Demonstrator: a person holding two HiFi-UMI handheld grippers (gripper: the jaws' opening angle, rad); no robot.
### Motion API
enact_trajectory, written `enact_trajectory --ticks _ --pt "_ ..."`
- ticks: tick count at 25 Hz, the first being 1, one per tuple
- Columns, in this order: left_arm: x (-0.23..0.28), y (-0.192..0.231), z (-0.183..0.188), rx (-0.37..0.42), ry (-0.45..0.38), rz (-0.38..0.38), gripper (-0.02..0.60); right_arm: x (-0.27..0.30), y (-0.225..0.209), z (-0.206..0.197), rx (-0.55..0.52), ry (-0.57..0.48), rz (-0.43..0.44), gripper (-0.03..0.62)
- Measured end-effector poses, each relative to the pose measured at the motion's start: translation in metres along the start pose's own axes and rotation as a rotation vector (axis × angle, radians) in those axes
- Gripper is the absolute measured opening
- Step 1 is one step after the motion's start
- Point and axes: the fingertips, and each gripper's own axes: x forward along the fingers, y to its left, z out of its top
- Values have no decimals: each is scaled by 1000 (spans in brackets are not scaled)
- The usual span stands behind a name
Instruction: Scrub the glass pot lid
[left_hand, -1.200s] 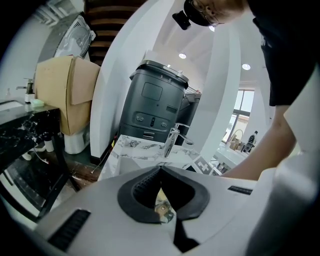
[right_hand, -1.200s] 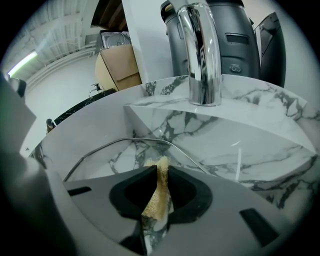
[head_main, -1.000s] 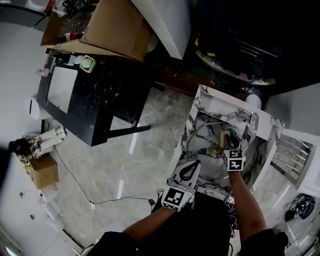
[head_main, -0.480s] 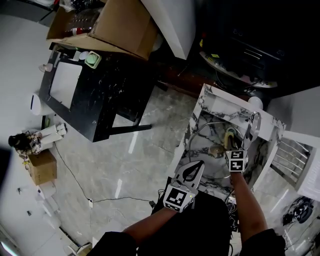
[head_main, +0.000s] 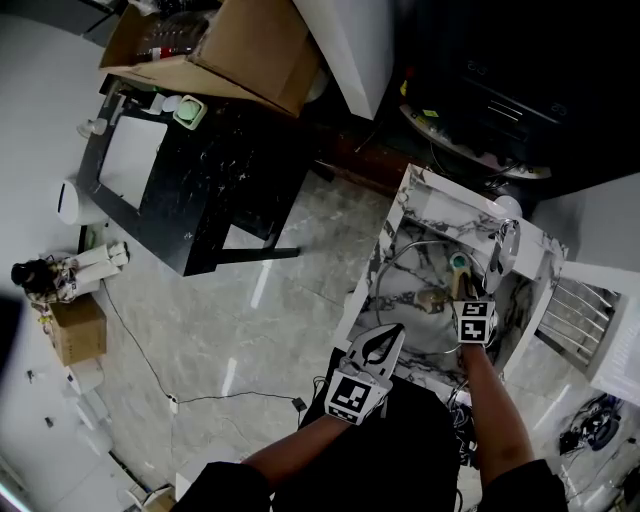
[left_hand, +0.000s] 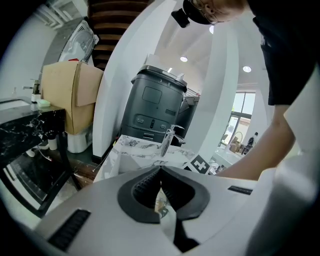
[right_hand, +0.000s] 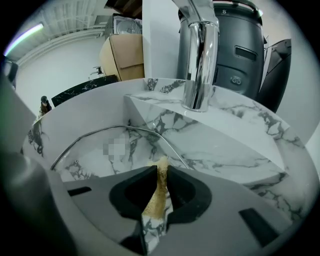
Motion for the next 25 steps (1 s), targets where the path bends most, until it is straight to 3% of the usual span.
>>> enact_trajectory --ticks 10,25 --pt "-15 -3 -12 -12 -6 24 15 -7 -2 -9 -105 44 -40 60" --pt "-25 -13 -20 -9 -17 20 15 -23 -5 -31 -83 83 -41 60"
